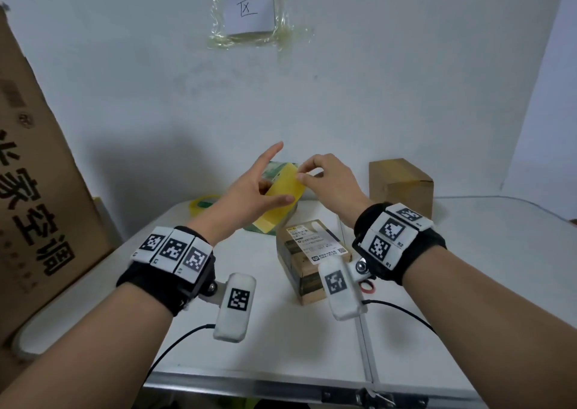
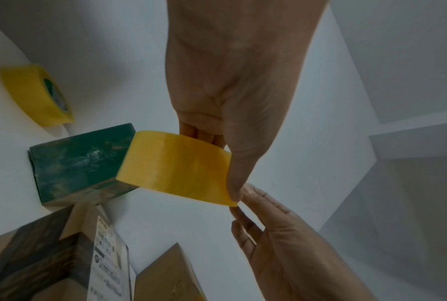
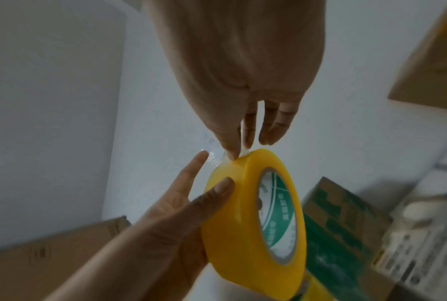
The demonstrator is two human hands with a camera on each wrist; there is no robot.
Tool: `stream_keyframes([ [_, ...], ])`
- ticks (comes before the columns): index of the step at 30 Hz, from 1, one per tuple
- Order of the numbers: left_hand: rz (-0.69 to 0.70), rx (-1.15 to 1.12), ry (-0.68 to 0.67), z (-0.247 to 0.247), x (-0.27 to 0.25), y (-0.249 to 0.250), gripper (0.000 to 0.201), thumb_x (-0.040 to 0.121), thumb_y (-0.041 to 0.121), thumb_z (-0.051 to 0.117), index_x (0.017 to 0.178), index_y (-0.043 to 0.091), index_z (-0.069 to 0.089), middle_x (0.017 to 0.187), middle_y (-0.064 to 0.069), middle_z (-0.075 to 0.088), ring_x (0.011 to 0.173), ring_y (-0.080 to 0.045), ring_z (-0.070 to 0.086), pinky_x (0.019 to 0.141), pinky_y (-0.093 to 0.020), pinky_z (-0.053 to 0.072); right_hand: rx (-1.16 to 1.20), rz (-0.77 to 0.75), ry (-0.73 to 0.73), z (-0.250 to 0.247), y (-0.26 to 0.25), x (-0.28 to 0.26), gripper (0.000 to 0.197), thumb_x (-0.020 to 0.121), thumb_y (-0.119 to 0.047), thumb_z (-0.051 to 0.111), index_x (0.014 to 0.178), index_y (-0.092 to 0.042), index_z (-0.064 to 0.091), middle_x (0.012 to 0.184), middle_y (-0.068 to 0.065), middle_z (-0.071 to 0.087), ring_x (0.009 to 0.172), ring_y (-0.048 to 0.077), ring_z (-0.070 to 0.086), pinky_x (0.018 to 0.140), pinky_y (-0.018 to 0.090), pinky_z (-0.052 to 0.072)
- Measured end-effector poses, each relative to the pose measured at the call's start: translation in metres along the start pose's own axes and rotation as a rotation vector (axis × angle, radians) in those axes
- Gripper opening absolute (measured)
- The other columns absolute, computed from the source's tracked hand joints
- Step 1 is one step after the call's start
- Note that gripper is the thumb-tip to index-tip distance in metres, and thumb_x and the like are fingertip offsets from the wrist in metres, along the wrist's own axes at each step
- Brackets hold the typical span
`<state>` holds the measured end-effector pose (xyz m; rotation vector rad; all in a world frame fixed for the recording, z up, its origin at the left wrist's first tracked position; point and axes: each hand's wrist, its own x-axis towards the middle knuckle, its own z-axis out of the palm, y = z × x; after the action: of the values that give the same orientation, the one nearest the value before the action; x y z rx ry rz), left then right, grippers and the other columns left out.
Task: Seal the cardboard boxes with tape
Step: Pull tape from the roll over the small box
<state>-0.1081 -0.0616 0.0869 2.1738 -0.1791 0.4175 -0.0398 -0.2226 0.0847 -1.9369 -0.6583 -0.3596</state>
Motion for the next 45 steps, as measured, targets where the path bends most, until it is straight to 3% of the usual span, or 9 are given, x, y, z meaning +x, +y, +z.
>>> stream_keyframes([
  [3,-0.007,0.015,-0.01,0.002,0.007,0.002,0.087,0.079,0.033,0.079,0.136,0.066,0.023,0.084,-0.024,0.058,0.074,-0.03,0.054,0.076,-0.044,0.05,-0.139,-0.124,0.022,-0.008,-0.001,0.001,0.007,0.09,-0.017,0.064,0.095,-0.013,0.068,0.105,0.002,0.064,0.101,0.016,0.055,0.084,0.025,0.04],
  [9,-0.043,-0.02,-0.047,0.006,0.014,0.004,0.084,0.076,0.035,0.081,0.134,0.065,0.029,0.102,-0.012,0.071,0.098,-0.026,0.066,0.094,-0.045,0.052,-0.228,-0.128,-0.009,-0.022,-0.001,0.003,0.01,0.093,-0.021,0.06,0.094,-0.015,0.068,0.093,0.0,0.069,0.088,0.015,0.061,0.081,0.031,0.05],
  [18,-0.053,-0.065,-0.082,0.012,0.013,0.004,0.08,0.073,0.038,0.082,0.134,0.06,0.036,0.123,-0.007,0.064,0.106,-0.026,0.063,0.1,-0.046,0.049,-0.426,-0.136,-0.029,-0.021,0.0,-0.004,0.016,0.099,-0.025,0.046,0.104,-0.017,0.06,0.105,0.001,0.057,0.096,0.02,0.056,0.084,0.039,0.048],
  [23,-0.045,-0.052,-0.081,0.021,0.013,0.012,0.077,0.071,0.045,0.08,0.133,0.062,0.036,0.134,0.003,0.057,0.115,-0.019,0.059,0.102,-0.044,0.047,0.009,0.177,-0.103,-0.019,0.012,-0.013,0.011,0.102,-0.024,0.045,0.112,-0.026,0.047,0.119,0.008,0.04,0.087,0.034,0.067,0.079,0.04,0.06],
  [27,0.017,0.185,-0.117,0.035,0.01,0.021,0.076,0.082,0.046,0.072,0.141,0.057,0.025,0.12,-0.015,0.062,0.105,-0.027,0.061,0.089,-0.04,0.052,0.493,0.423,0.02,-0.015,0.016,-0.022,0.013,0.102,-0.018,0.049,0.113,-0.012,0.052,0.123,0.012,0.054,0.106,0.031,0.064,0.086,0.042,0.059],
  [32,-0.011,0.057,-0.044,0.036,0.009,0.007,0.05,0.096,0.046,0.053,0.143,0.038,0.039,0.099,-0.002,0.073,0.09,-0.016,0.07,0.088,-0.037,0.056,0.354,0.338,0.247,-0.019,0.024,-0.028,0.009,0.096,-0.017,0.058,0.088,-0.022,0.057,0.119,0.005,0.059,0.109,0.021,0.057,0.095,0.037,0.049],
  [36,-0.032,0.527,-0.19,0.04,-0.003,-0.026,0.046,0.097,0.043,0.053,0.138,0.023,0.051,0.132,-0.001,0.06,0.12,-0.02,0.057,0.097,-0.028,0.044,0.185,0.228,0.307,-0.031,0.031,-0.04,0.005,0.095,-0.015,0.06,0.092,-0.019,0.058,0.117,0.004,0.057,0.102,0.012,0.05,0.088,0.024,0.039],
  [40,0.046,0.701,-0.532,0.073,-0.016,-0.056,0.08,0.089,0.052,0.059,0.152,0.014,0.028,0.159,-0.003,0.025,0.144,-0.021,0.029,0.114,-0.027,0.024,0.105,0.188,0.324,-0.034,0.035,-0.047,0.004,0.096,-0.015,0.059,0.095,-0.018,0.056,0.115,0.002,0.054,0.098,0.009,0.047,0.086,0.02,0.036],
  [45,-0.034,0.772,-0.478,0.086,0.002,-0.068,0.09,0.089,0.057,0.058,0.156,0.019,0.012,0.163,0.003,0.009,0.149,-0.017,0.014,0.116,-0.025,0.013,0.095,0.164,0.325,-0.038,0.037,-0.048,0.005,0.094,-0.015,0.06,0.092,-0.018,0.057,0.112,0.001,0.057,0.095,0.006,0.047,0.077,0.015,0.032],
])
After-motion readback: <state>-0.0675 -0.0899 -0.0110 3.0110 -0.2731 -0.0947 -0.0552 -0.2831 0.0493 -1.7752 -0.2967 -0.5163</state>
